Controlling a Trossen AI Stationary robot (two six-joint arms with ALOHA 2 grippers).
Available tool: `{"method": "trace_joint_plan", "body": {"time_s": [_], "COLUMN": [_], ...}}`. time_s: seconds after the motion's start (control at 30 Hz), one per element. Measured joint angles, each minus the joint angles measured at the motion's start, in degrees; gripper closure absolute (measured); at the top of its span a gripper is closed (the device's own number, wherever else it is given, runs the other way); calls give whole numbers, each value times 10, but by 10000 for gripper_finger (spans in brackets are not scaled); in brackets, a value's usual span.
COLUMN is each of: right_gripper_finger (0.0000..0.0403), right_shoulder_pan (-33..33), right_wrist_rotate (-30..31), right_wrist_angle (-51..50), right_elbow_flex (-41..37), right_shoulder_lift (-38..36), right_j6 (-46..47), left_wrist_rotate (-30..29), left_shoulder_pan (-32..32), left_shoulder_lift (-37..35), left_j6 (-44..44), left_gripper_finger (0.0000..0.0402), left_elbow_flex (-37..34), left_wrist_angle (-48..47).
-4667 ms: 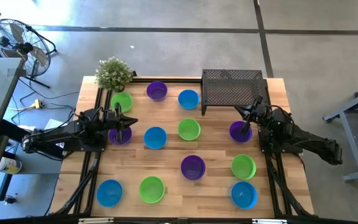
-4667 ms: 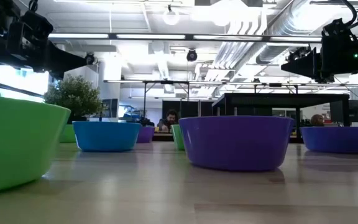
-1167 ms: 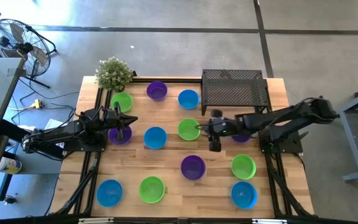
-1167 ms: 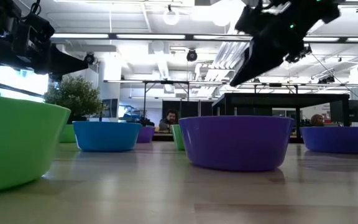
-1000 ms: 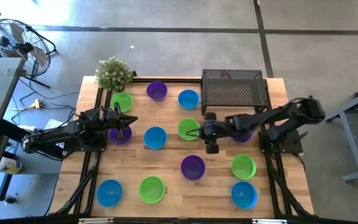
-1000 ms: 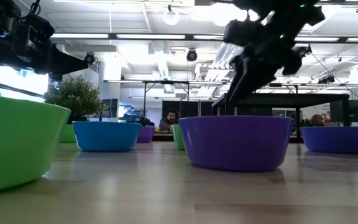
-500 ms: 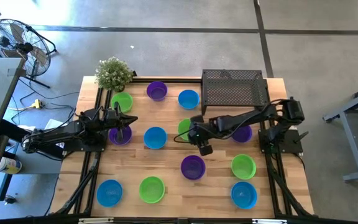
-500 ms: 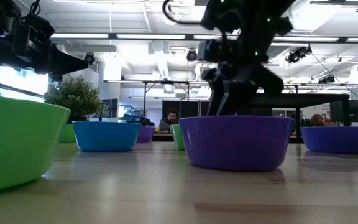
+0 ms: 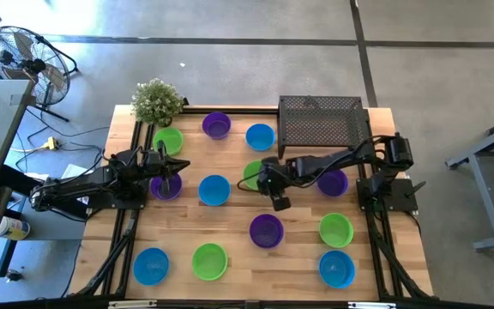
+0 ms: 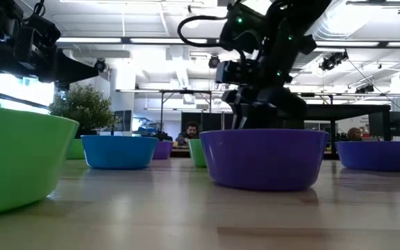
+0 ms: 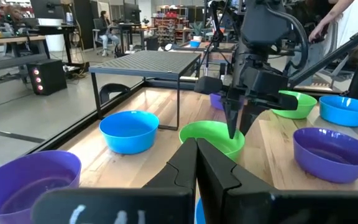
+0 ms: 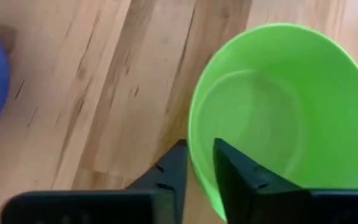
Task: Pick & Place Mini bowls
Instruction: Put the green bowl on the shelf
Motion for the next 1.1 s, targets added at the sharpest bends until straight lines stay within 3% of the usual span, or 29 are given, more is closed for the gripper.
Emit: {"method": "trace_joint_plan", "body": {"time_s": [0.13,0.47,0.63,0.8,1.1], "right_gripper_finger": [396,400,395,400,390], "right_shoulder_pan": [-5,-1,15,30,18], "right_wrist_rotate": [1,-14,-5,39,154], "right_wrist_angle": [19,75,59,-33,-319], "right_elbow_flex": [0,2,53,130,291], "right_shoulder_lift": [0,-30,-56,-77,-112], "right_j6": [0,50,80,108,204], "left_wrist_rotate": [0,0,0,0,0], "left_shoulder_pan": [0,0,0,0,0], "left_shoulder_lift": [0,0,0,0,0], "left_j6": [0,0,0,0,0], "left_gripper_finger": [401,401,401,401,401], "left_elbow_flex": [0,0,0,1,1], "left_wrist_angle": [0,0,0,0,0]}}
